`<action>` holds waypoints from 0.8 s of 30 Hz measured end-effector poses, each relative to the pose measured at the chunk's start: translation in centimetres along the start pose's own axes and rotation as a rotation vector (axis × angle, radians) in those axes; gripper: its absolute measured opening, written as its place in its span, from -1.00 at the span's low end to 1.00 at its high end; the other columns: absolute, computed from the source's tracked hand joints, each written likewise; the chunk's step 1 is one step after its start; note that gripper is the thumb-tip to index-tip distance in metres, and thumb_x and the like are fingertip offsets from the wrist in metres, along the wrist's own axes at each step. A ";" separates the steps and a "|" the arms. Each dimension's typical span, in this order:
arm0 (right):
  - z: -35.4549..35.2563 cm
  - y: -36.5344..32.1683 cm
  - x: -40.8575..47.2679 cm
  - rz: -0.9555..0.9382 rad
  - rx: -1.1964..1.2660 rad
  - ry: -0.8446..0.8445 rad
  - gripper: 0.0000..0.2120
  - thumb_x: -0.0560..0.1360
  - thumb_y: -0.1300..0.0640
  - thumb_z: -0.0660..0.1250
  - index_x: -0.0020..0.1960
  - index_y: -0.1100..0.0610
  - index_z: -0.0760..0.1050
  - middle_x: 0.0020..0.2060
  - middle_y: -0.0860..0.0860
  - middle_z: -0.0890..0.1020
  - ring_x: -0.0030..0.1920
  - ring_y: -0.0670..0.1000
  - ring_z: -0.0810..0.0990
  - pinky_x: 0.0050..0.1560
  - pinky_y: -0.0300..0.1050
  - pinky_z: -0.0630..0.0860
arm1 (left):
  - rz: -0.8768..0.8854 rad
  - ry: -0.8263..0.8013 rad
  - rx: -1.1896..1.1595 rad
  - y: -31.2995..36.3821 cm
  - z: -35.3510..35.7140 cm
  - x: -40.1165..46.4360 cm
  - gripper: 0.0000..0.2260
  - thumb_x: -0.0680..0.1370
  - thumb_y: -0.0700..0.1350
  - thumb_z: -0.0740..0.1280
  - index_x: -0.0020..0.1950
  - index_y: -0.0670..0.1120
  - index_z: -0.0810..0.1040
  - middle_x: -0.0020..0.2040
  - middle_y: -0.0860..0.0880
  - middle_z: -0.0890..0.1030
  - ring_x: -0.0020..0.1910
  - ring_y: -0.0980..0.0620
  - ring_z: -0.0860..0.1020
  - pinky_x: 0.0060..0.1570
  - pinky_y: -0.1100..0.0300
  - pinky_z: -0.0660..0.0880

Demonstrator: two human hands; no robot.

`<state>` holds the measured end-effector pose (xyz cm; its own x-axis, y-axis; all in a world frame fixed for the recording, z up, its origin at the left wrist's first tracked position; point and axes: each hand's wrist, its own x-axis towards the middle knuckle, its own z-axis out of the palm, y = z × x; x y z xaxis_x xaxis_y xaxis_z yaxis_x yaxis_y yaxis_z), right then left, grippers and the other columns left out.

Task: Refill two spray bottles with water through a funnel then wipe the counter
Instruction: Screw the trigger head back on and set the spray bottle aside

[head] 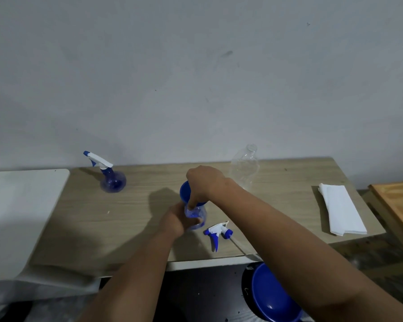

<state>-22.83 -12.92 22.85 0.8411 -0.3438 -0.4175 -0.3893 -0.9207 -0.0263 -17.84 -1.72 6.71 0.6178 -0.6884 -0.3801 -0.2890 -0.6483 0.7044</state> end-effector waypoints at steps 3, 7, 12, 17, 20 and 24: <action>-1.2 0.2 0.0 -0.014 0.005 -0.060 -0.27 0.35 -0.13 0.62 0.39 0.10 0.44 0.15 0.05 0.62 0.08 0.12 0.59 -0.09 -0.01 0.51 | 0.007 -0.014 -0.048 -0.3 -0.1 0.0 -0.58 0.34 0.04 0.62 0.05 0.18 0.48 -0.07 0.14 0.61 -0.05 0.08 0.60 0.07 0.11 0.56; -4.1 2.5 -0.4 -0.009 0.234 0.023 -0.17 0.40 -0.13 0.54 0.58 0.01 0.31 0.45 0.02 0.47 0.36 0.15 0.50 0.21 0.03 0.54 | 0.055 -0.057 -0.069 -1.5 0.2 1.7 -0.38 0.23 0.14 0.60 0.25 0.23 0.50 0.12 0.14 0.65 0.11 0.07 0.63 0.20 0.05 0.56; -1.5 4.8 -0.1 0.117 0.687 0.260 -0.29 0.40 -0.06 0.55 0.43 0.06 0.32 0.16 -0.01 0.57 0.05 0.04 0.59 0.07 0.01 0.61 | 0.064 -0.052 -0.151 -0.6 -0.2 0.3 -0.51 0.34 -0.16 0.62 0.15 0.15 0.52 -0.03 0.15 0.67 -0.04 0.18 0.63 -0.01 0.26 0.54; 8.1 4.8 3.0 0.322 1.020 0.385 -0.17 0.32 0.00 0.61 0.46 0.09 0.28 0.27 0.09 0.51 0.16 0.13 0.59 0.12 0.03 0.60 | 0.078 -0.054 -0.200 -1.8 -0.1 -0.1 -0.49 0.31 -0.18 0.64 0.20 -0.03 0.56 0.02 0.06 0.70 -0.05 0.20 0.65 0.05 0.15 0.53; 12.4 4.5 4.5 0.360 1.174 0.403 -0.12 0.32 0.13 0.63 0.54 0.15 0.32 0.35 0.12 0.49 0.27 0.13 0.57 0.25 0.00 0.57 | 0.079 -0.041 -0.194 -2.7 0.1 0.1 -0.46 0.25 -0.02 0.65 0.18 0.07 0.56 0.03 0.10 0.70 -0.01 0.16 0.65 0.10 0.06 0.58; 16.3 4.1 6.0 0.382 1.231 0.397 -0.25 0.28 0.21 0.64 0.41 0.11 0.43 0.23 0.06 0.58 0.17 0.11 0.62 0.20 0.03 0.60 | 0.084 -0.037 -0.214 -3.4 0.3 0.3 -0.43 0.28 -0.13 0.64 0.24 0.08 0.55 0.05 0.13 0.70 0.03 0.19 0.65 0.17 0.03 0.58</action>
<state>-25.53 -15.77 5.47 0.5745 -0.7621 -0.2986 -0.5271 -0.0653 -0.8473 -16.90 0.12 4.03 0.5695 -0.7511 -0.3339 -0.1741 -0.5072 0.8441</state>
